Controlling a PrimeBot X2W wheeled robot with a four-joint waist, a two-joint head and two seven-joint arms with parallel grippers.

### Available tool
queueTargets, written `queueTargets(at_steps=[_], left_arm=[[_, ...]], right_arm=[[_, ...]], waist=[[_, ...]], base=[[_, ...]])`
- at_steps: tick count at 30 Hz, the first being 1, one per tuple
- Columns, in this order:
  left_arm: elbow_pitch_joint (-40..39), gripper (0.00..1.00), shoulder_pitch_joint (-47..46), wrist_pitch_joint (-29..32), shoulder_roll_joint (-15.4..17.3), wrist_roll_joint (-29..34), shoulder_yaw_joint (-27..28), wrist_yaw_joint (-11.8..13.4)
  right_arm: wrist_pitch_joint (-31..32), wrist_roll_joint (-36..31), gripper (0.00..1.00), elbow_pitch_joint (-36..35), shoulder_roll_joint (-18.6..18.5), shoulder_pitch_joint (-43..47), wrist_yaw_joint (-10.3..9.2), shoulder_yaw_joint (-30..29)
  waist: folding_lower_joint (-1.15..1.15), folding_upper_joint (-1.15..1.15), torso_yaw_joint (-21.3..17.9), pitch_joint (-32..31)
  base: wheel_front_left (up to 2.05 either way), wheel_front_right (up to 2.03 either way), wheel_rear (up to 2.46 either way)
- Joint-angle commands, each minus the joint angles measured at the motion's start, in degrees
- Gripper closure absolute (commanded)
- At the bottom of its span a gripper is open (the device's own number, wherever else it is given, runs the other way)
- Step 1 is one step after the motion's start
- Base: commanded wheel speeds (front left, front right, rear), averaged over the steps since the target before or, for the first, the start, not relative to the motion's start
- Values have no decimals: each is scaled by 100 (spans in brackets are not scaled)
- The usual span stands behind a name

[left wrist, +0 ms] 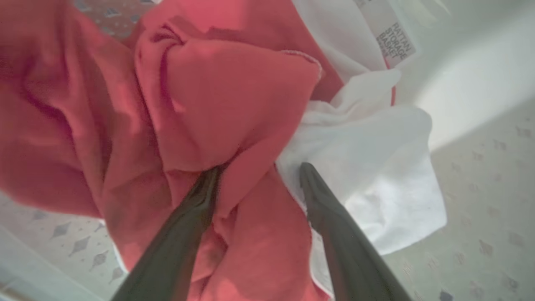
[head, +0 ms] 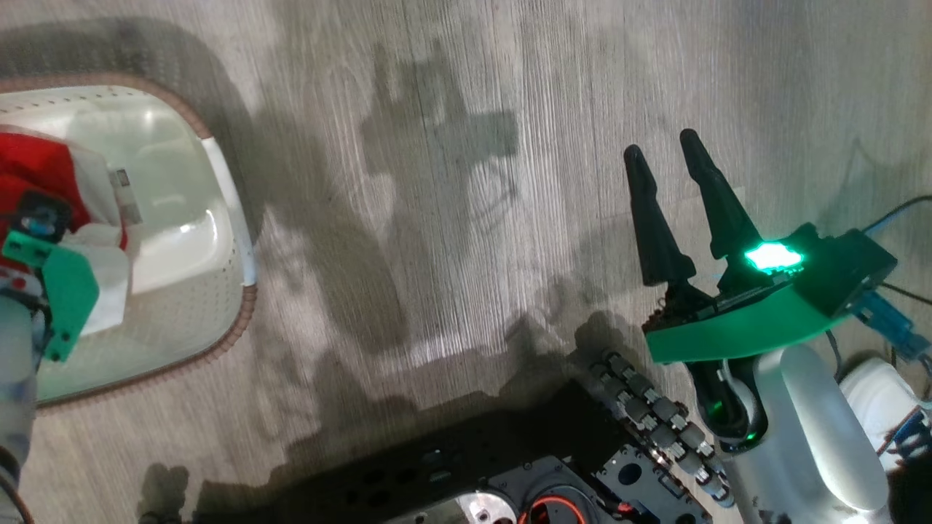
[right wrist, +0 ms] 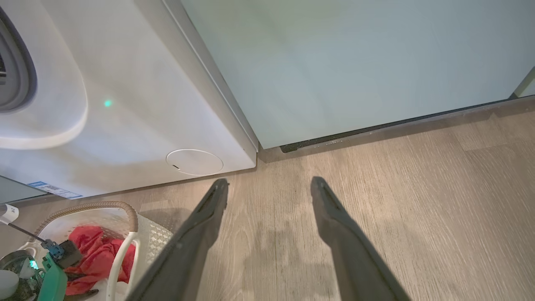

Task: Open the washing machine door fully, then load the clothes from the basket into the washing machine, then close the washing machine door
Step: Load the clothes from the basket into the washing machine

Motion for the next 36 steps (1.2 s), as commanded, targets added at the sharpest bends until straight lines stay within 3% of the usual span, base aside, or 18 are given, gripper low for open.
queueTargets(at_steps=[1,14,15,17,28,36], left_arm=[[17,0,66,95,327,54,84,39],[19,0,-167,378,630,71,-97,-23],[19,22,-173,399,636,53,-97,-34],[19,100,-177,443,647,1,-83,-61],[19,100,-3,338,522,-275,-9,59],[19,100,282,-193,299,-508,54,161]], right_arm=[[-52,25,0,-169,2,106,0,122],[-52,40,0,-362,2,78,0,147],[-52,38,0,-366,2,77,0,147],[-52,36,0,-367,2,70,0,155],[-52,36,0,-297,2,3,0,130],[-52,12,0,-177,2,-65,0,157]], waist=[[-1,0,-36,91],[-1,0,-87,328],[-1,0,-84,333],[-1,0,-81,339],[-1,0,-52,96],[-1,0,-3,-530]], base=[[0,0,0],[0,0,0],[0,0,0],[0,0,0],[0,0,0],[0,0,0]])
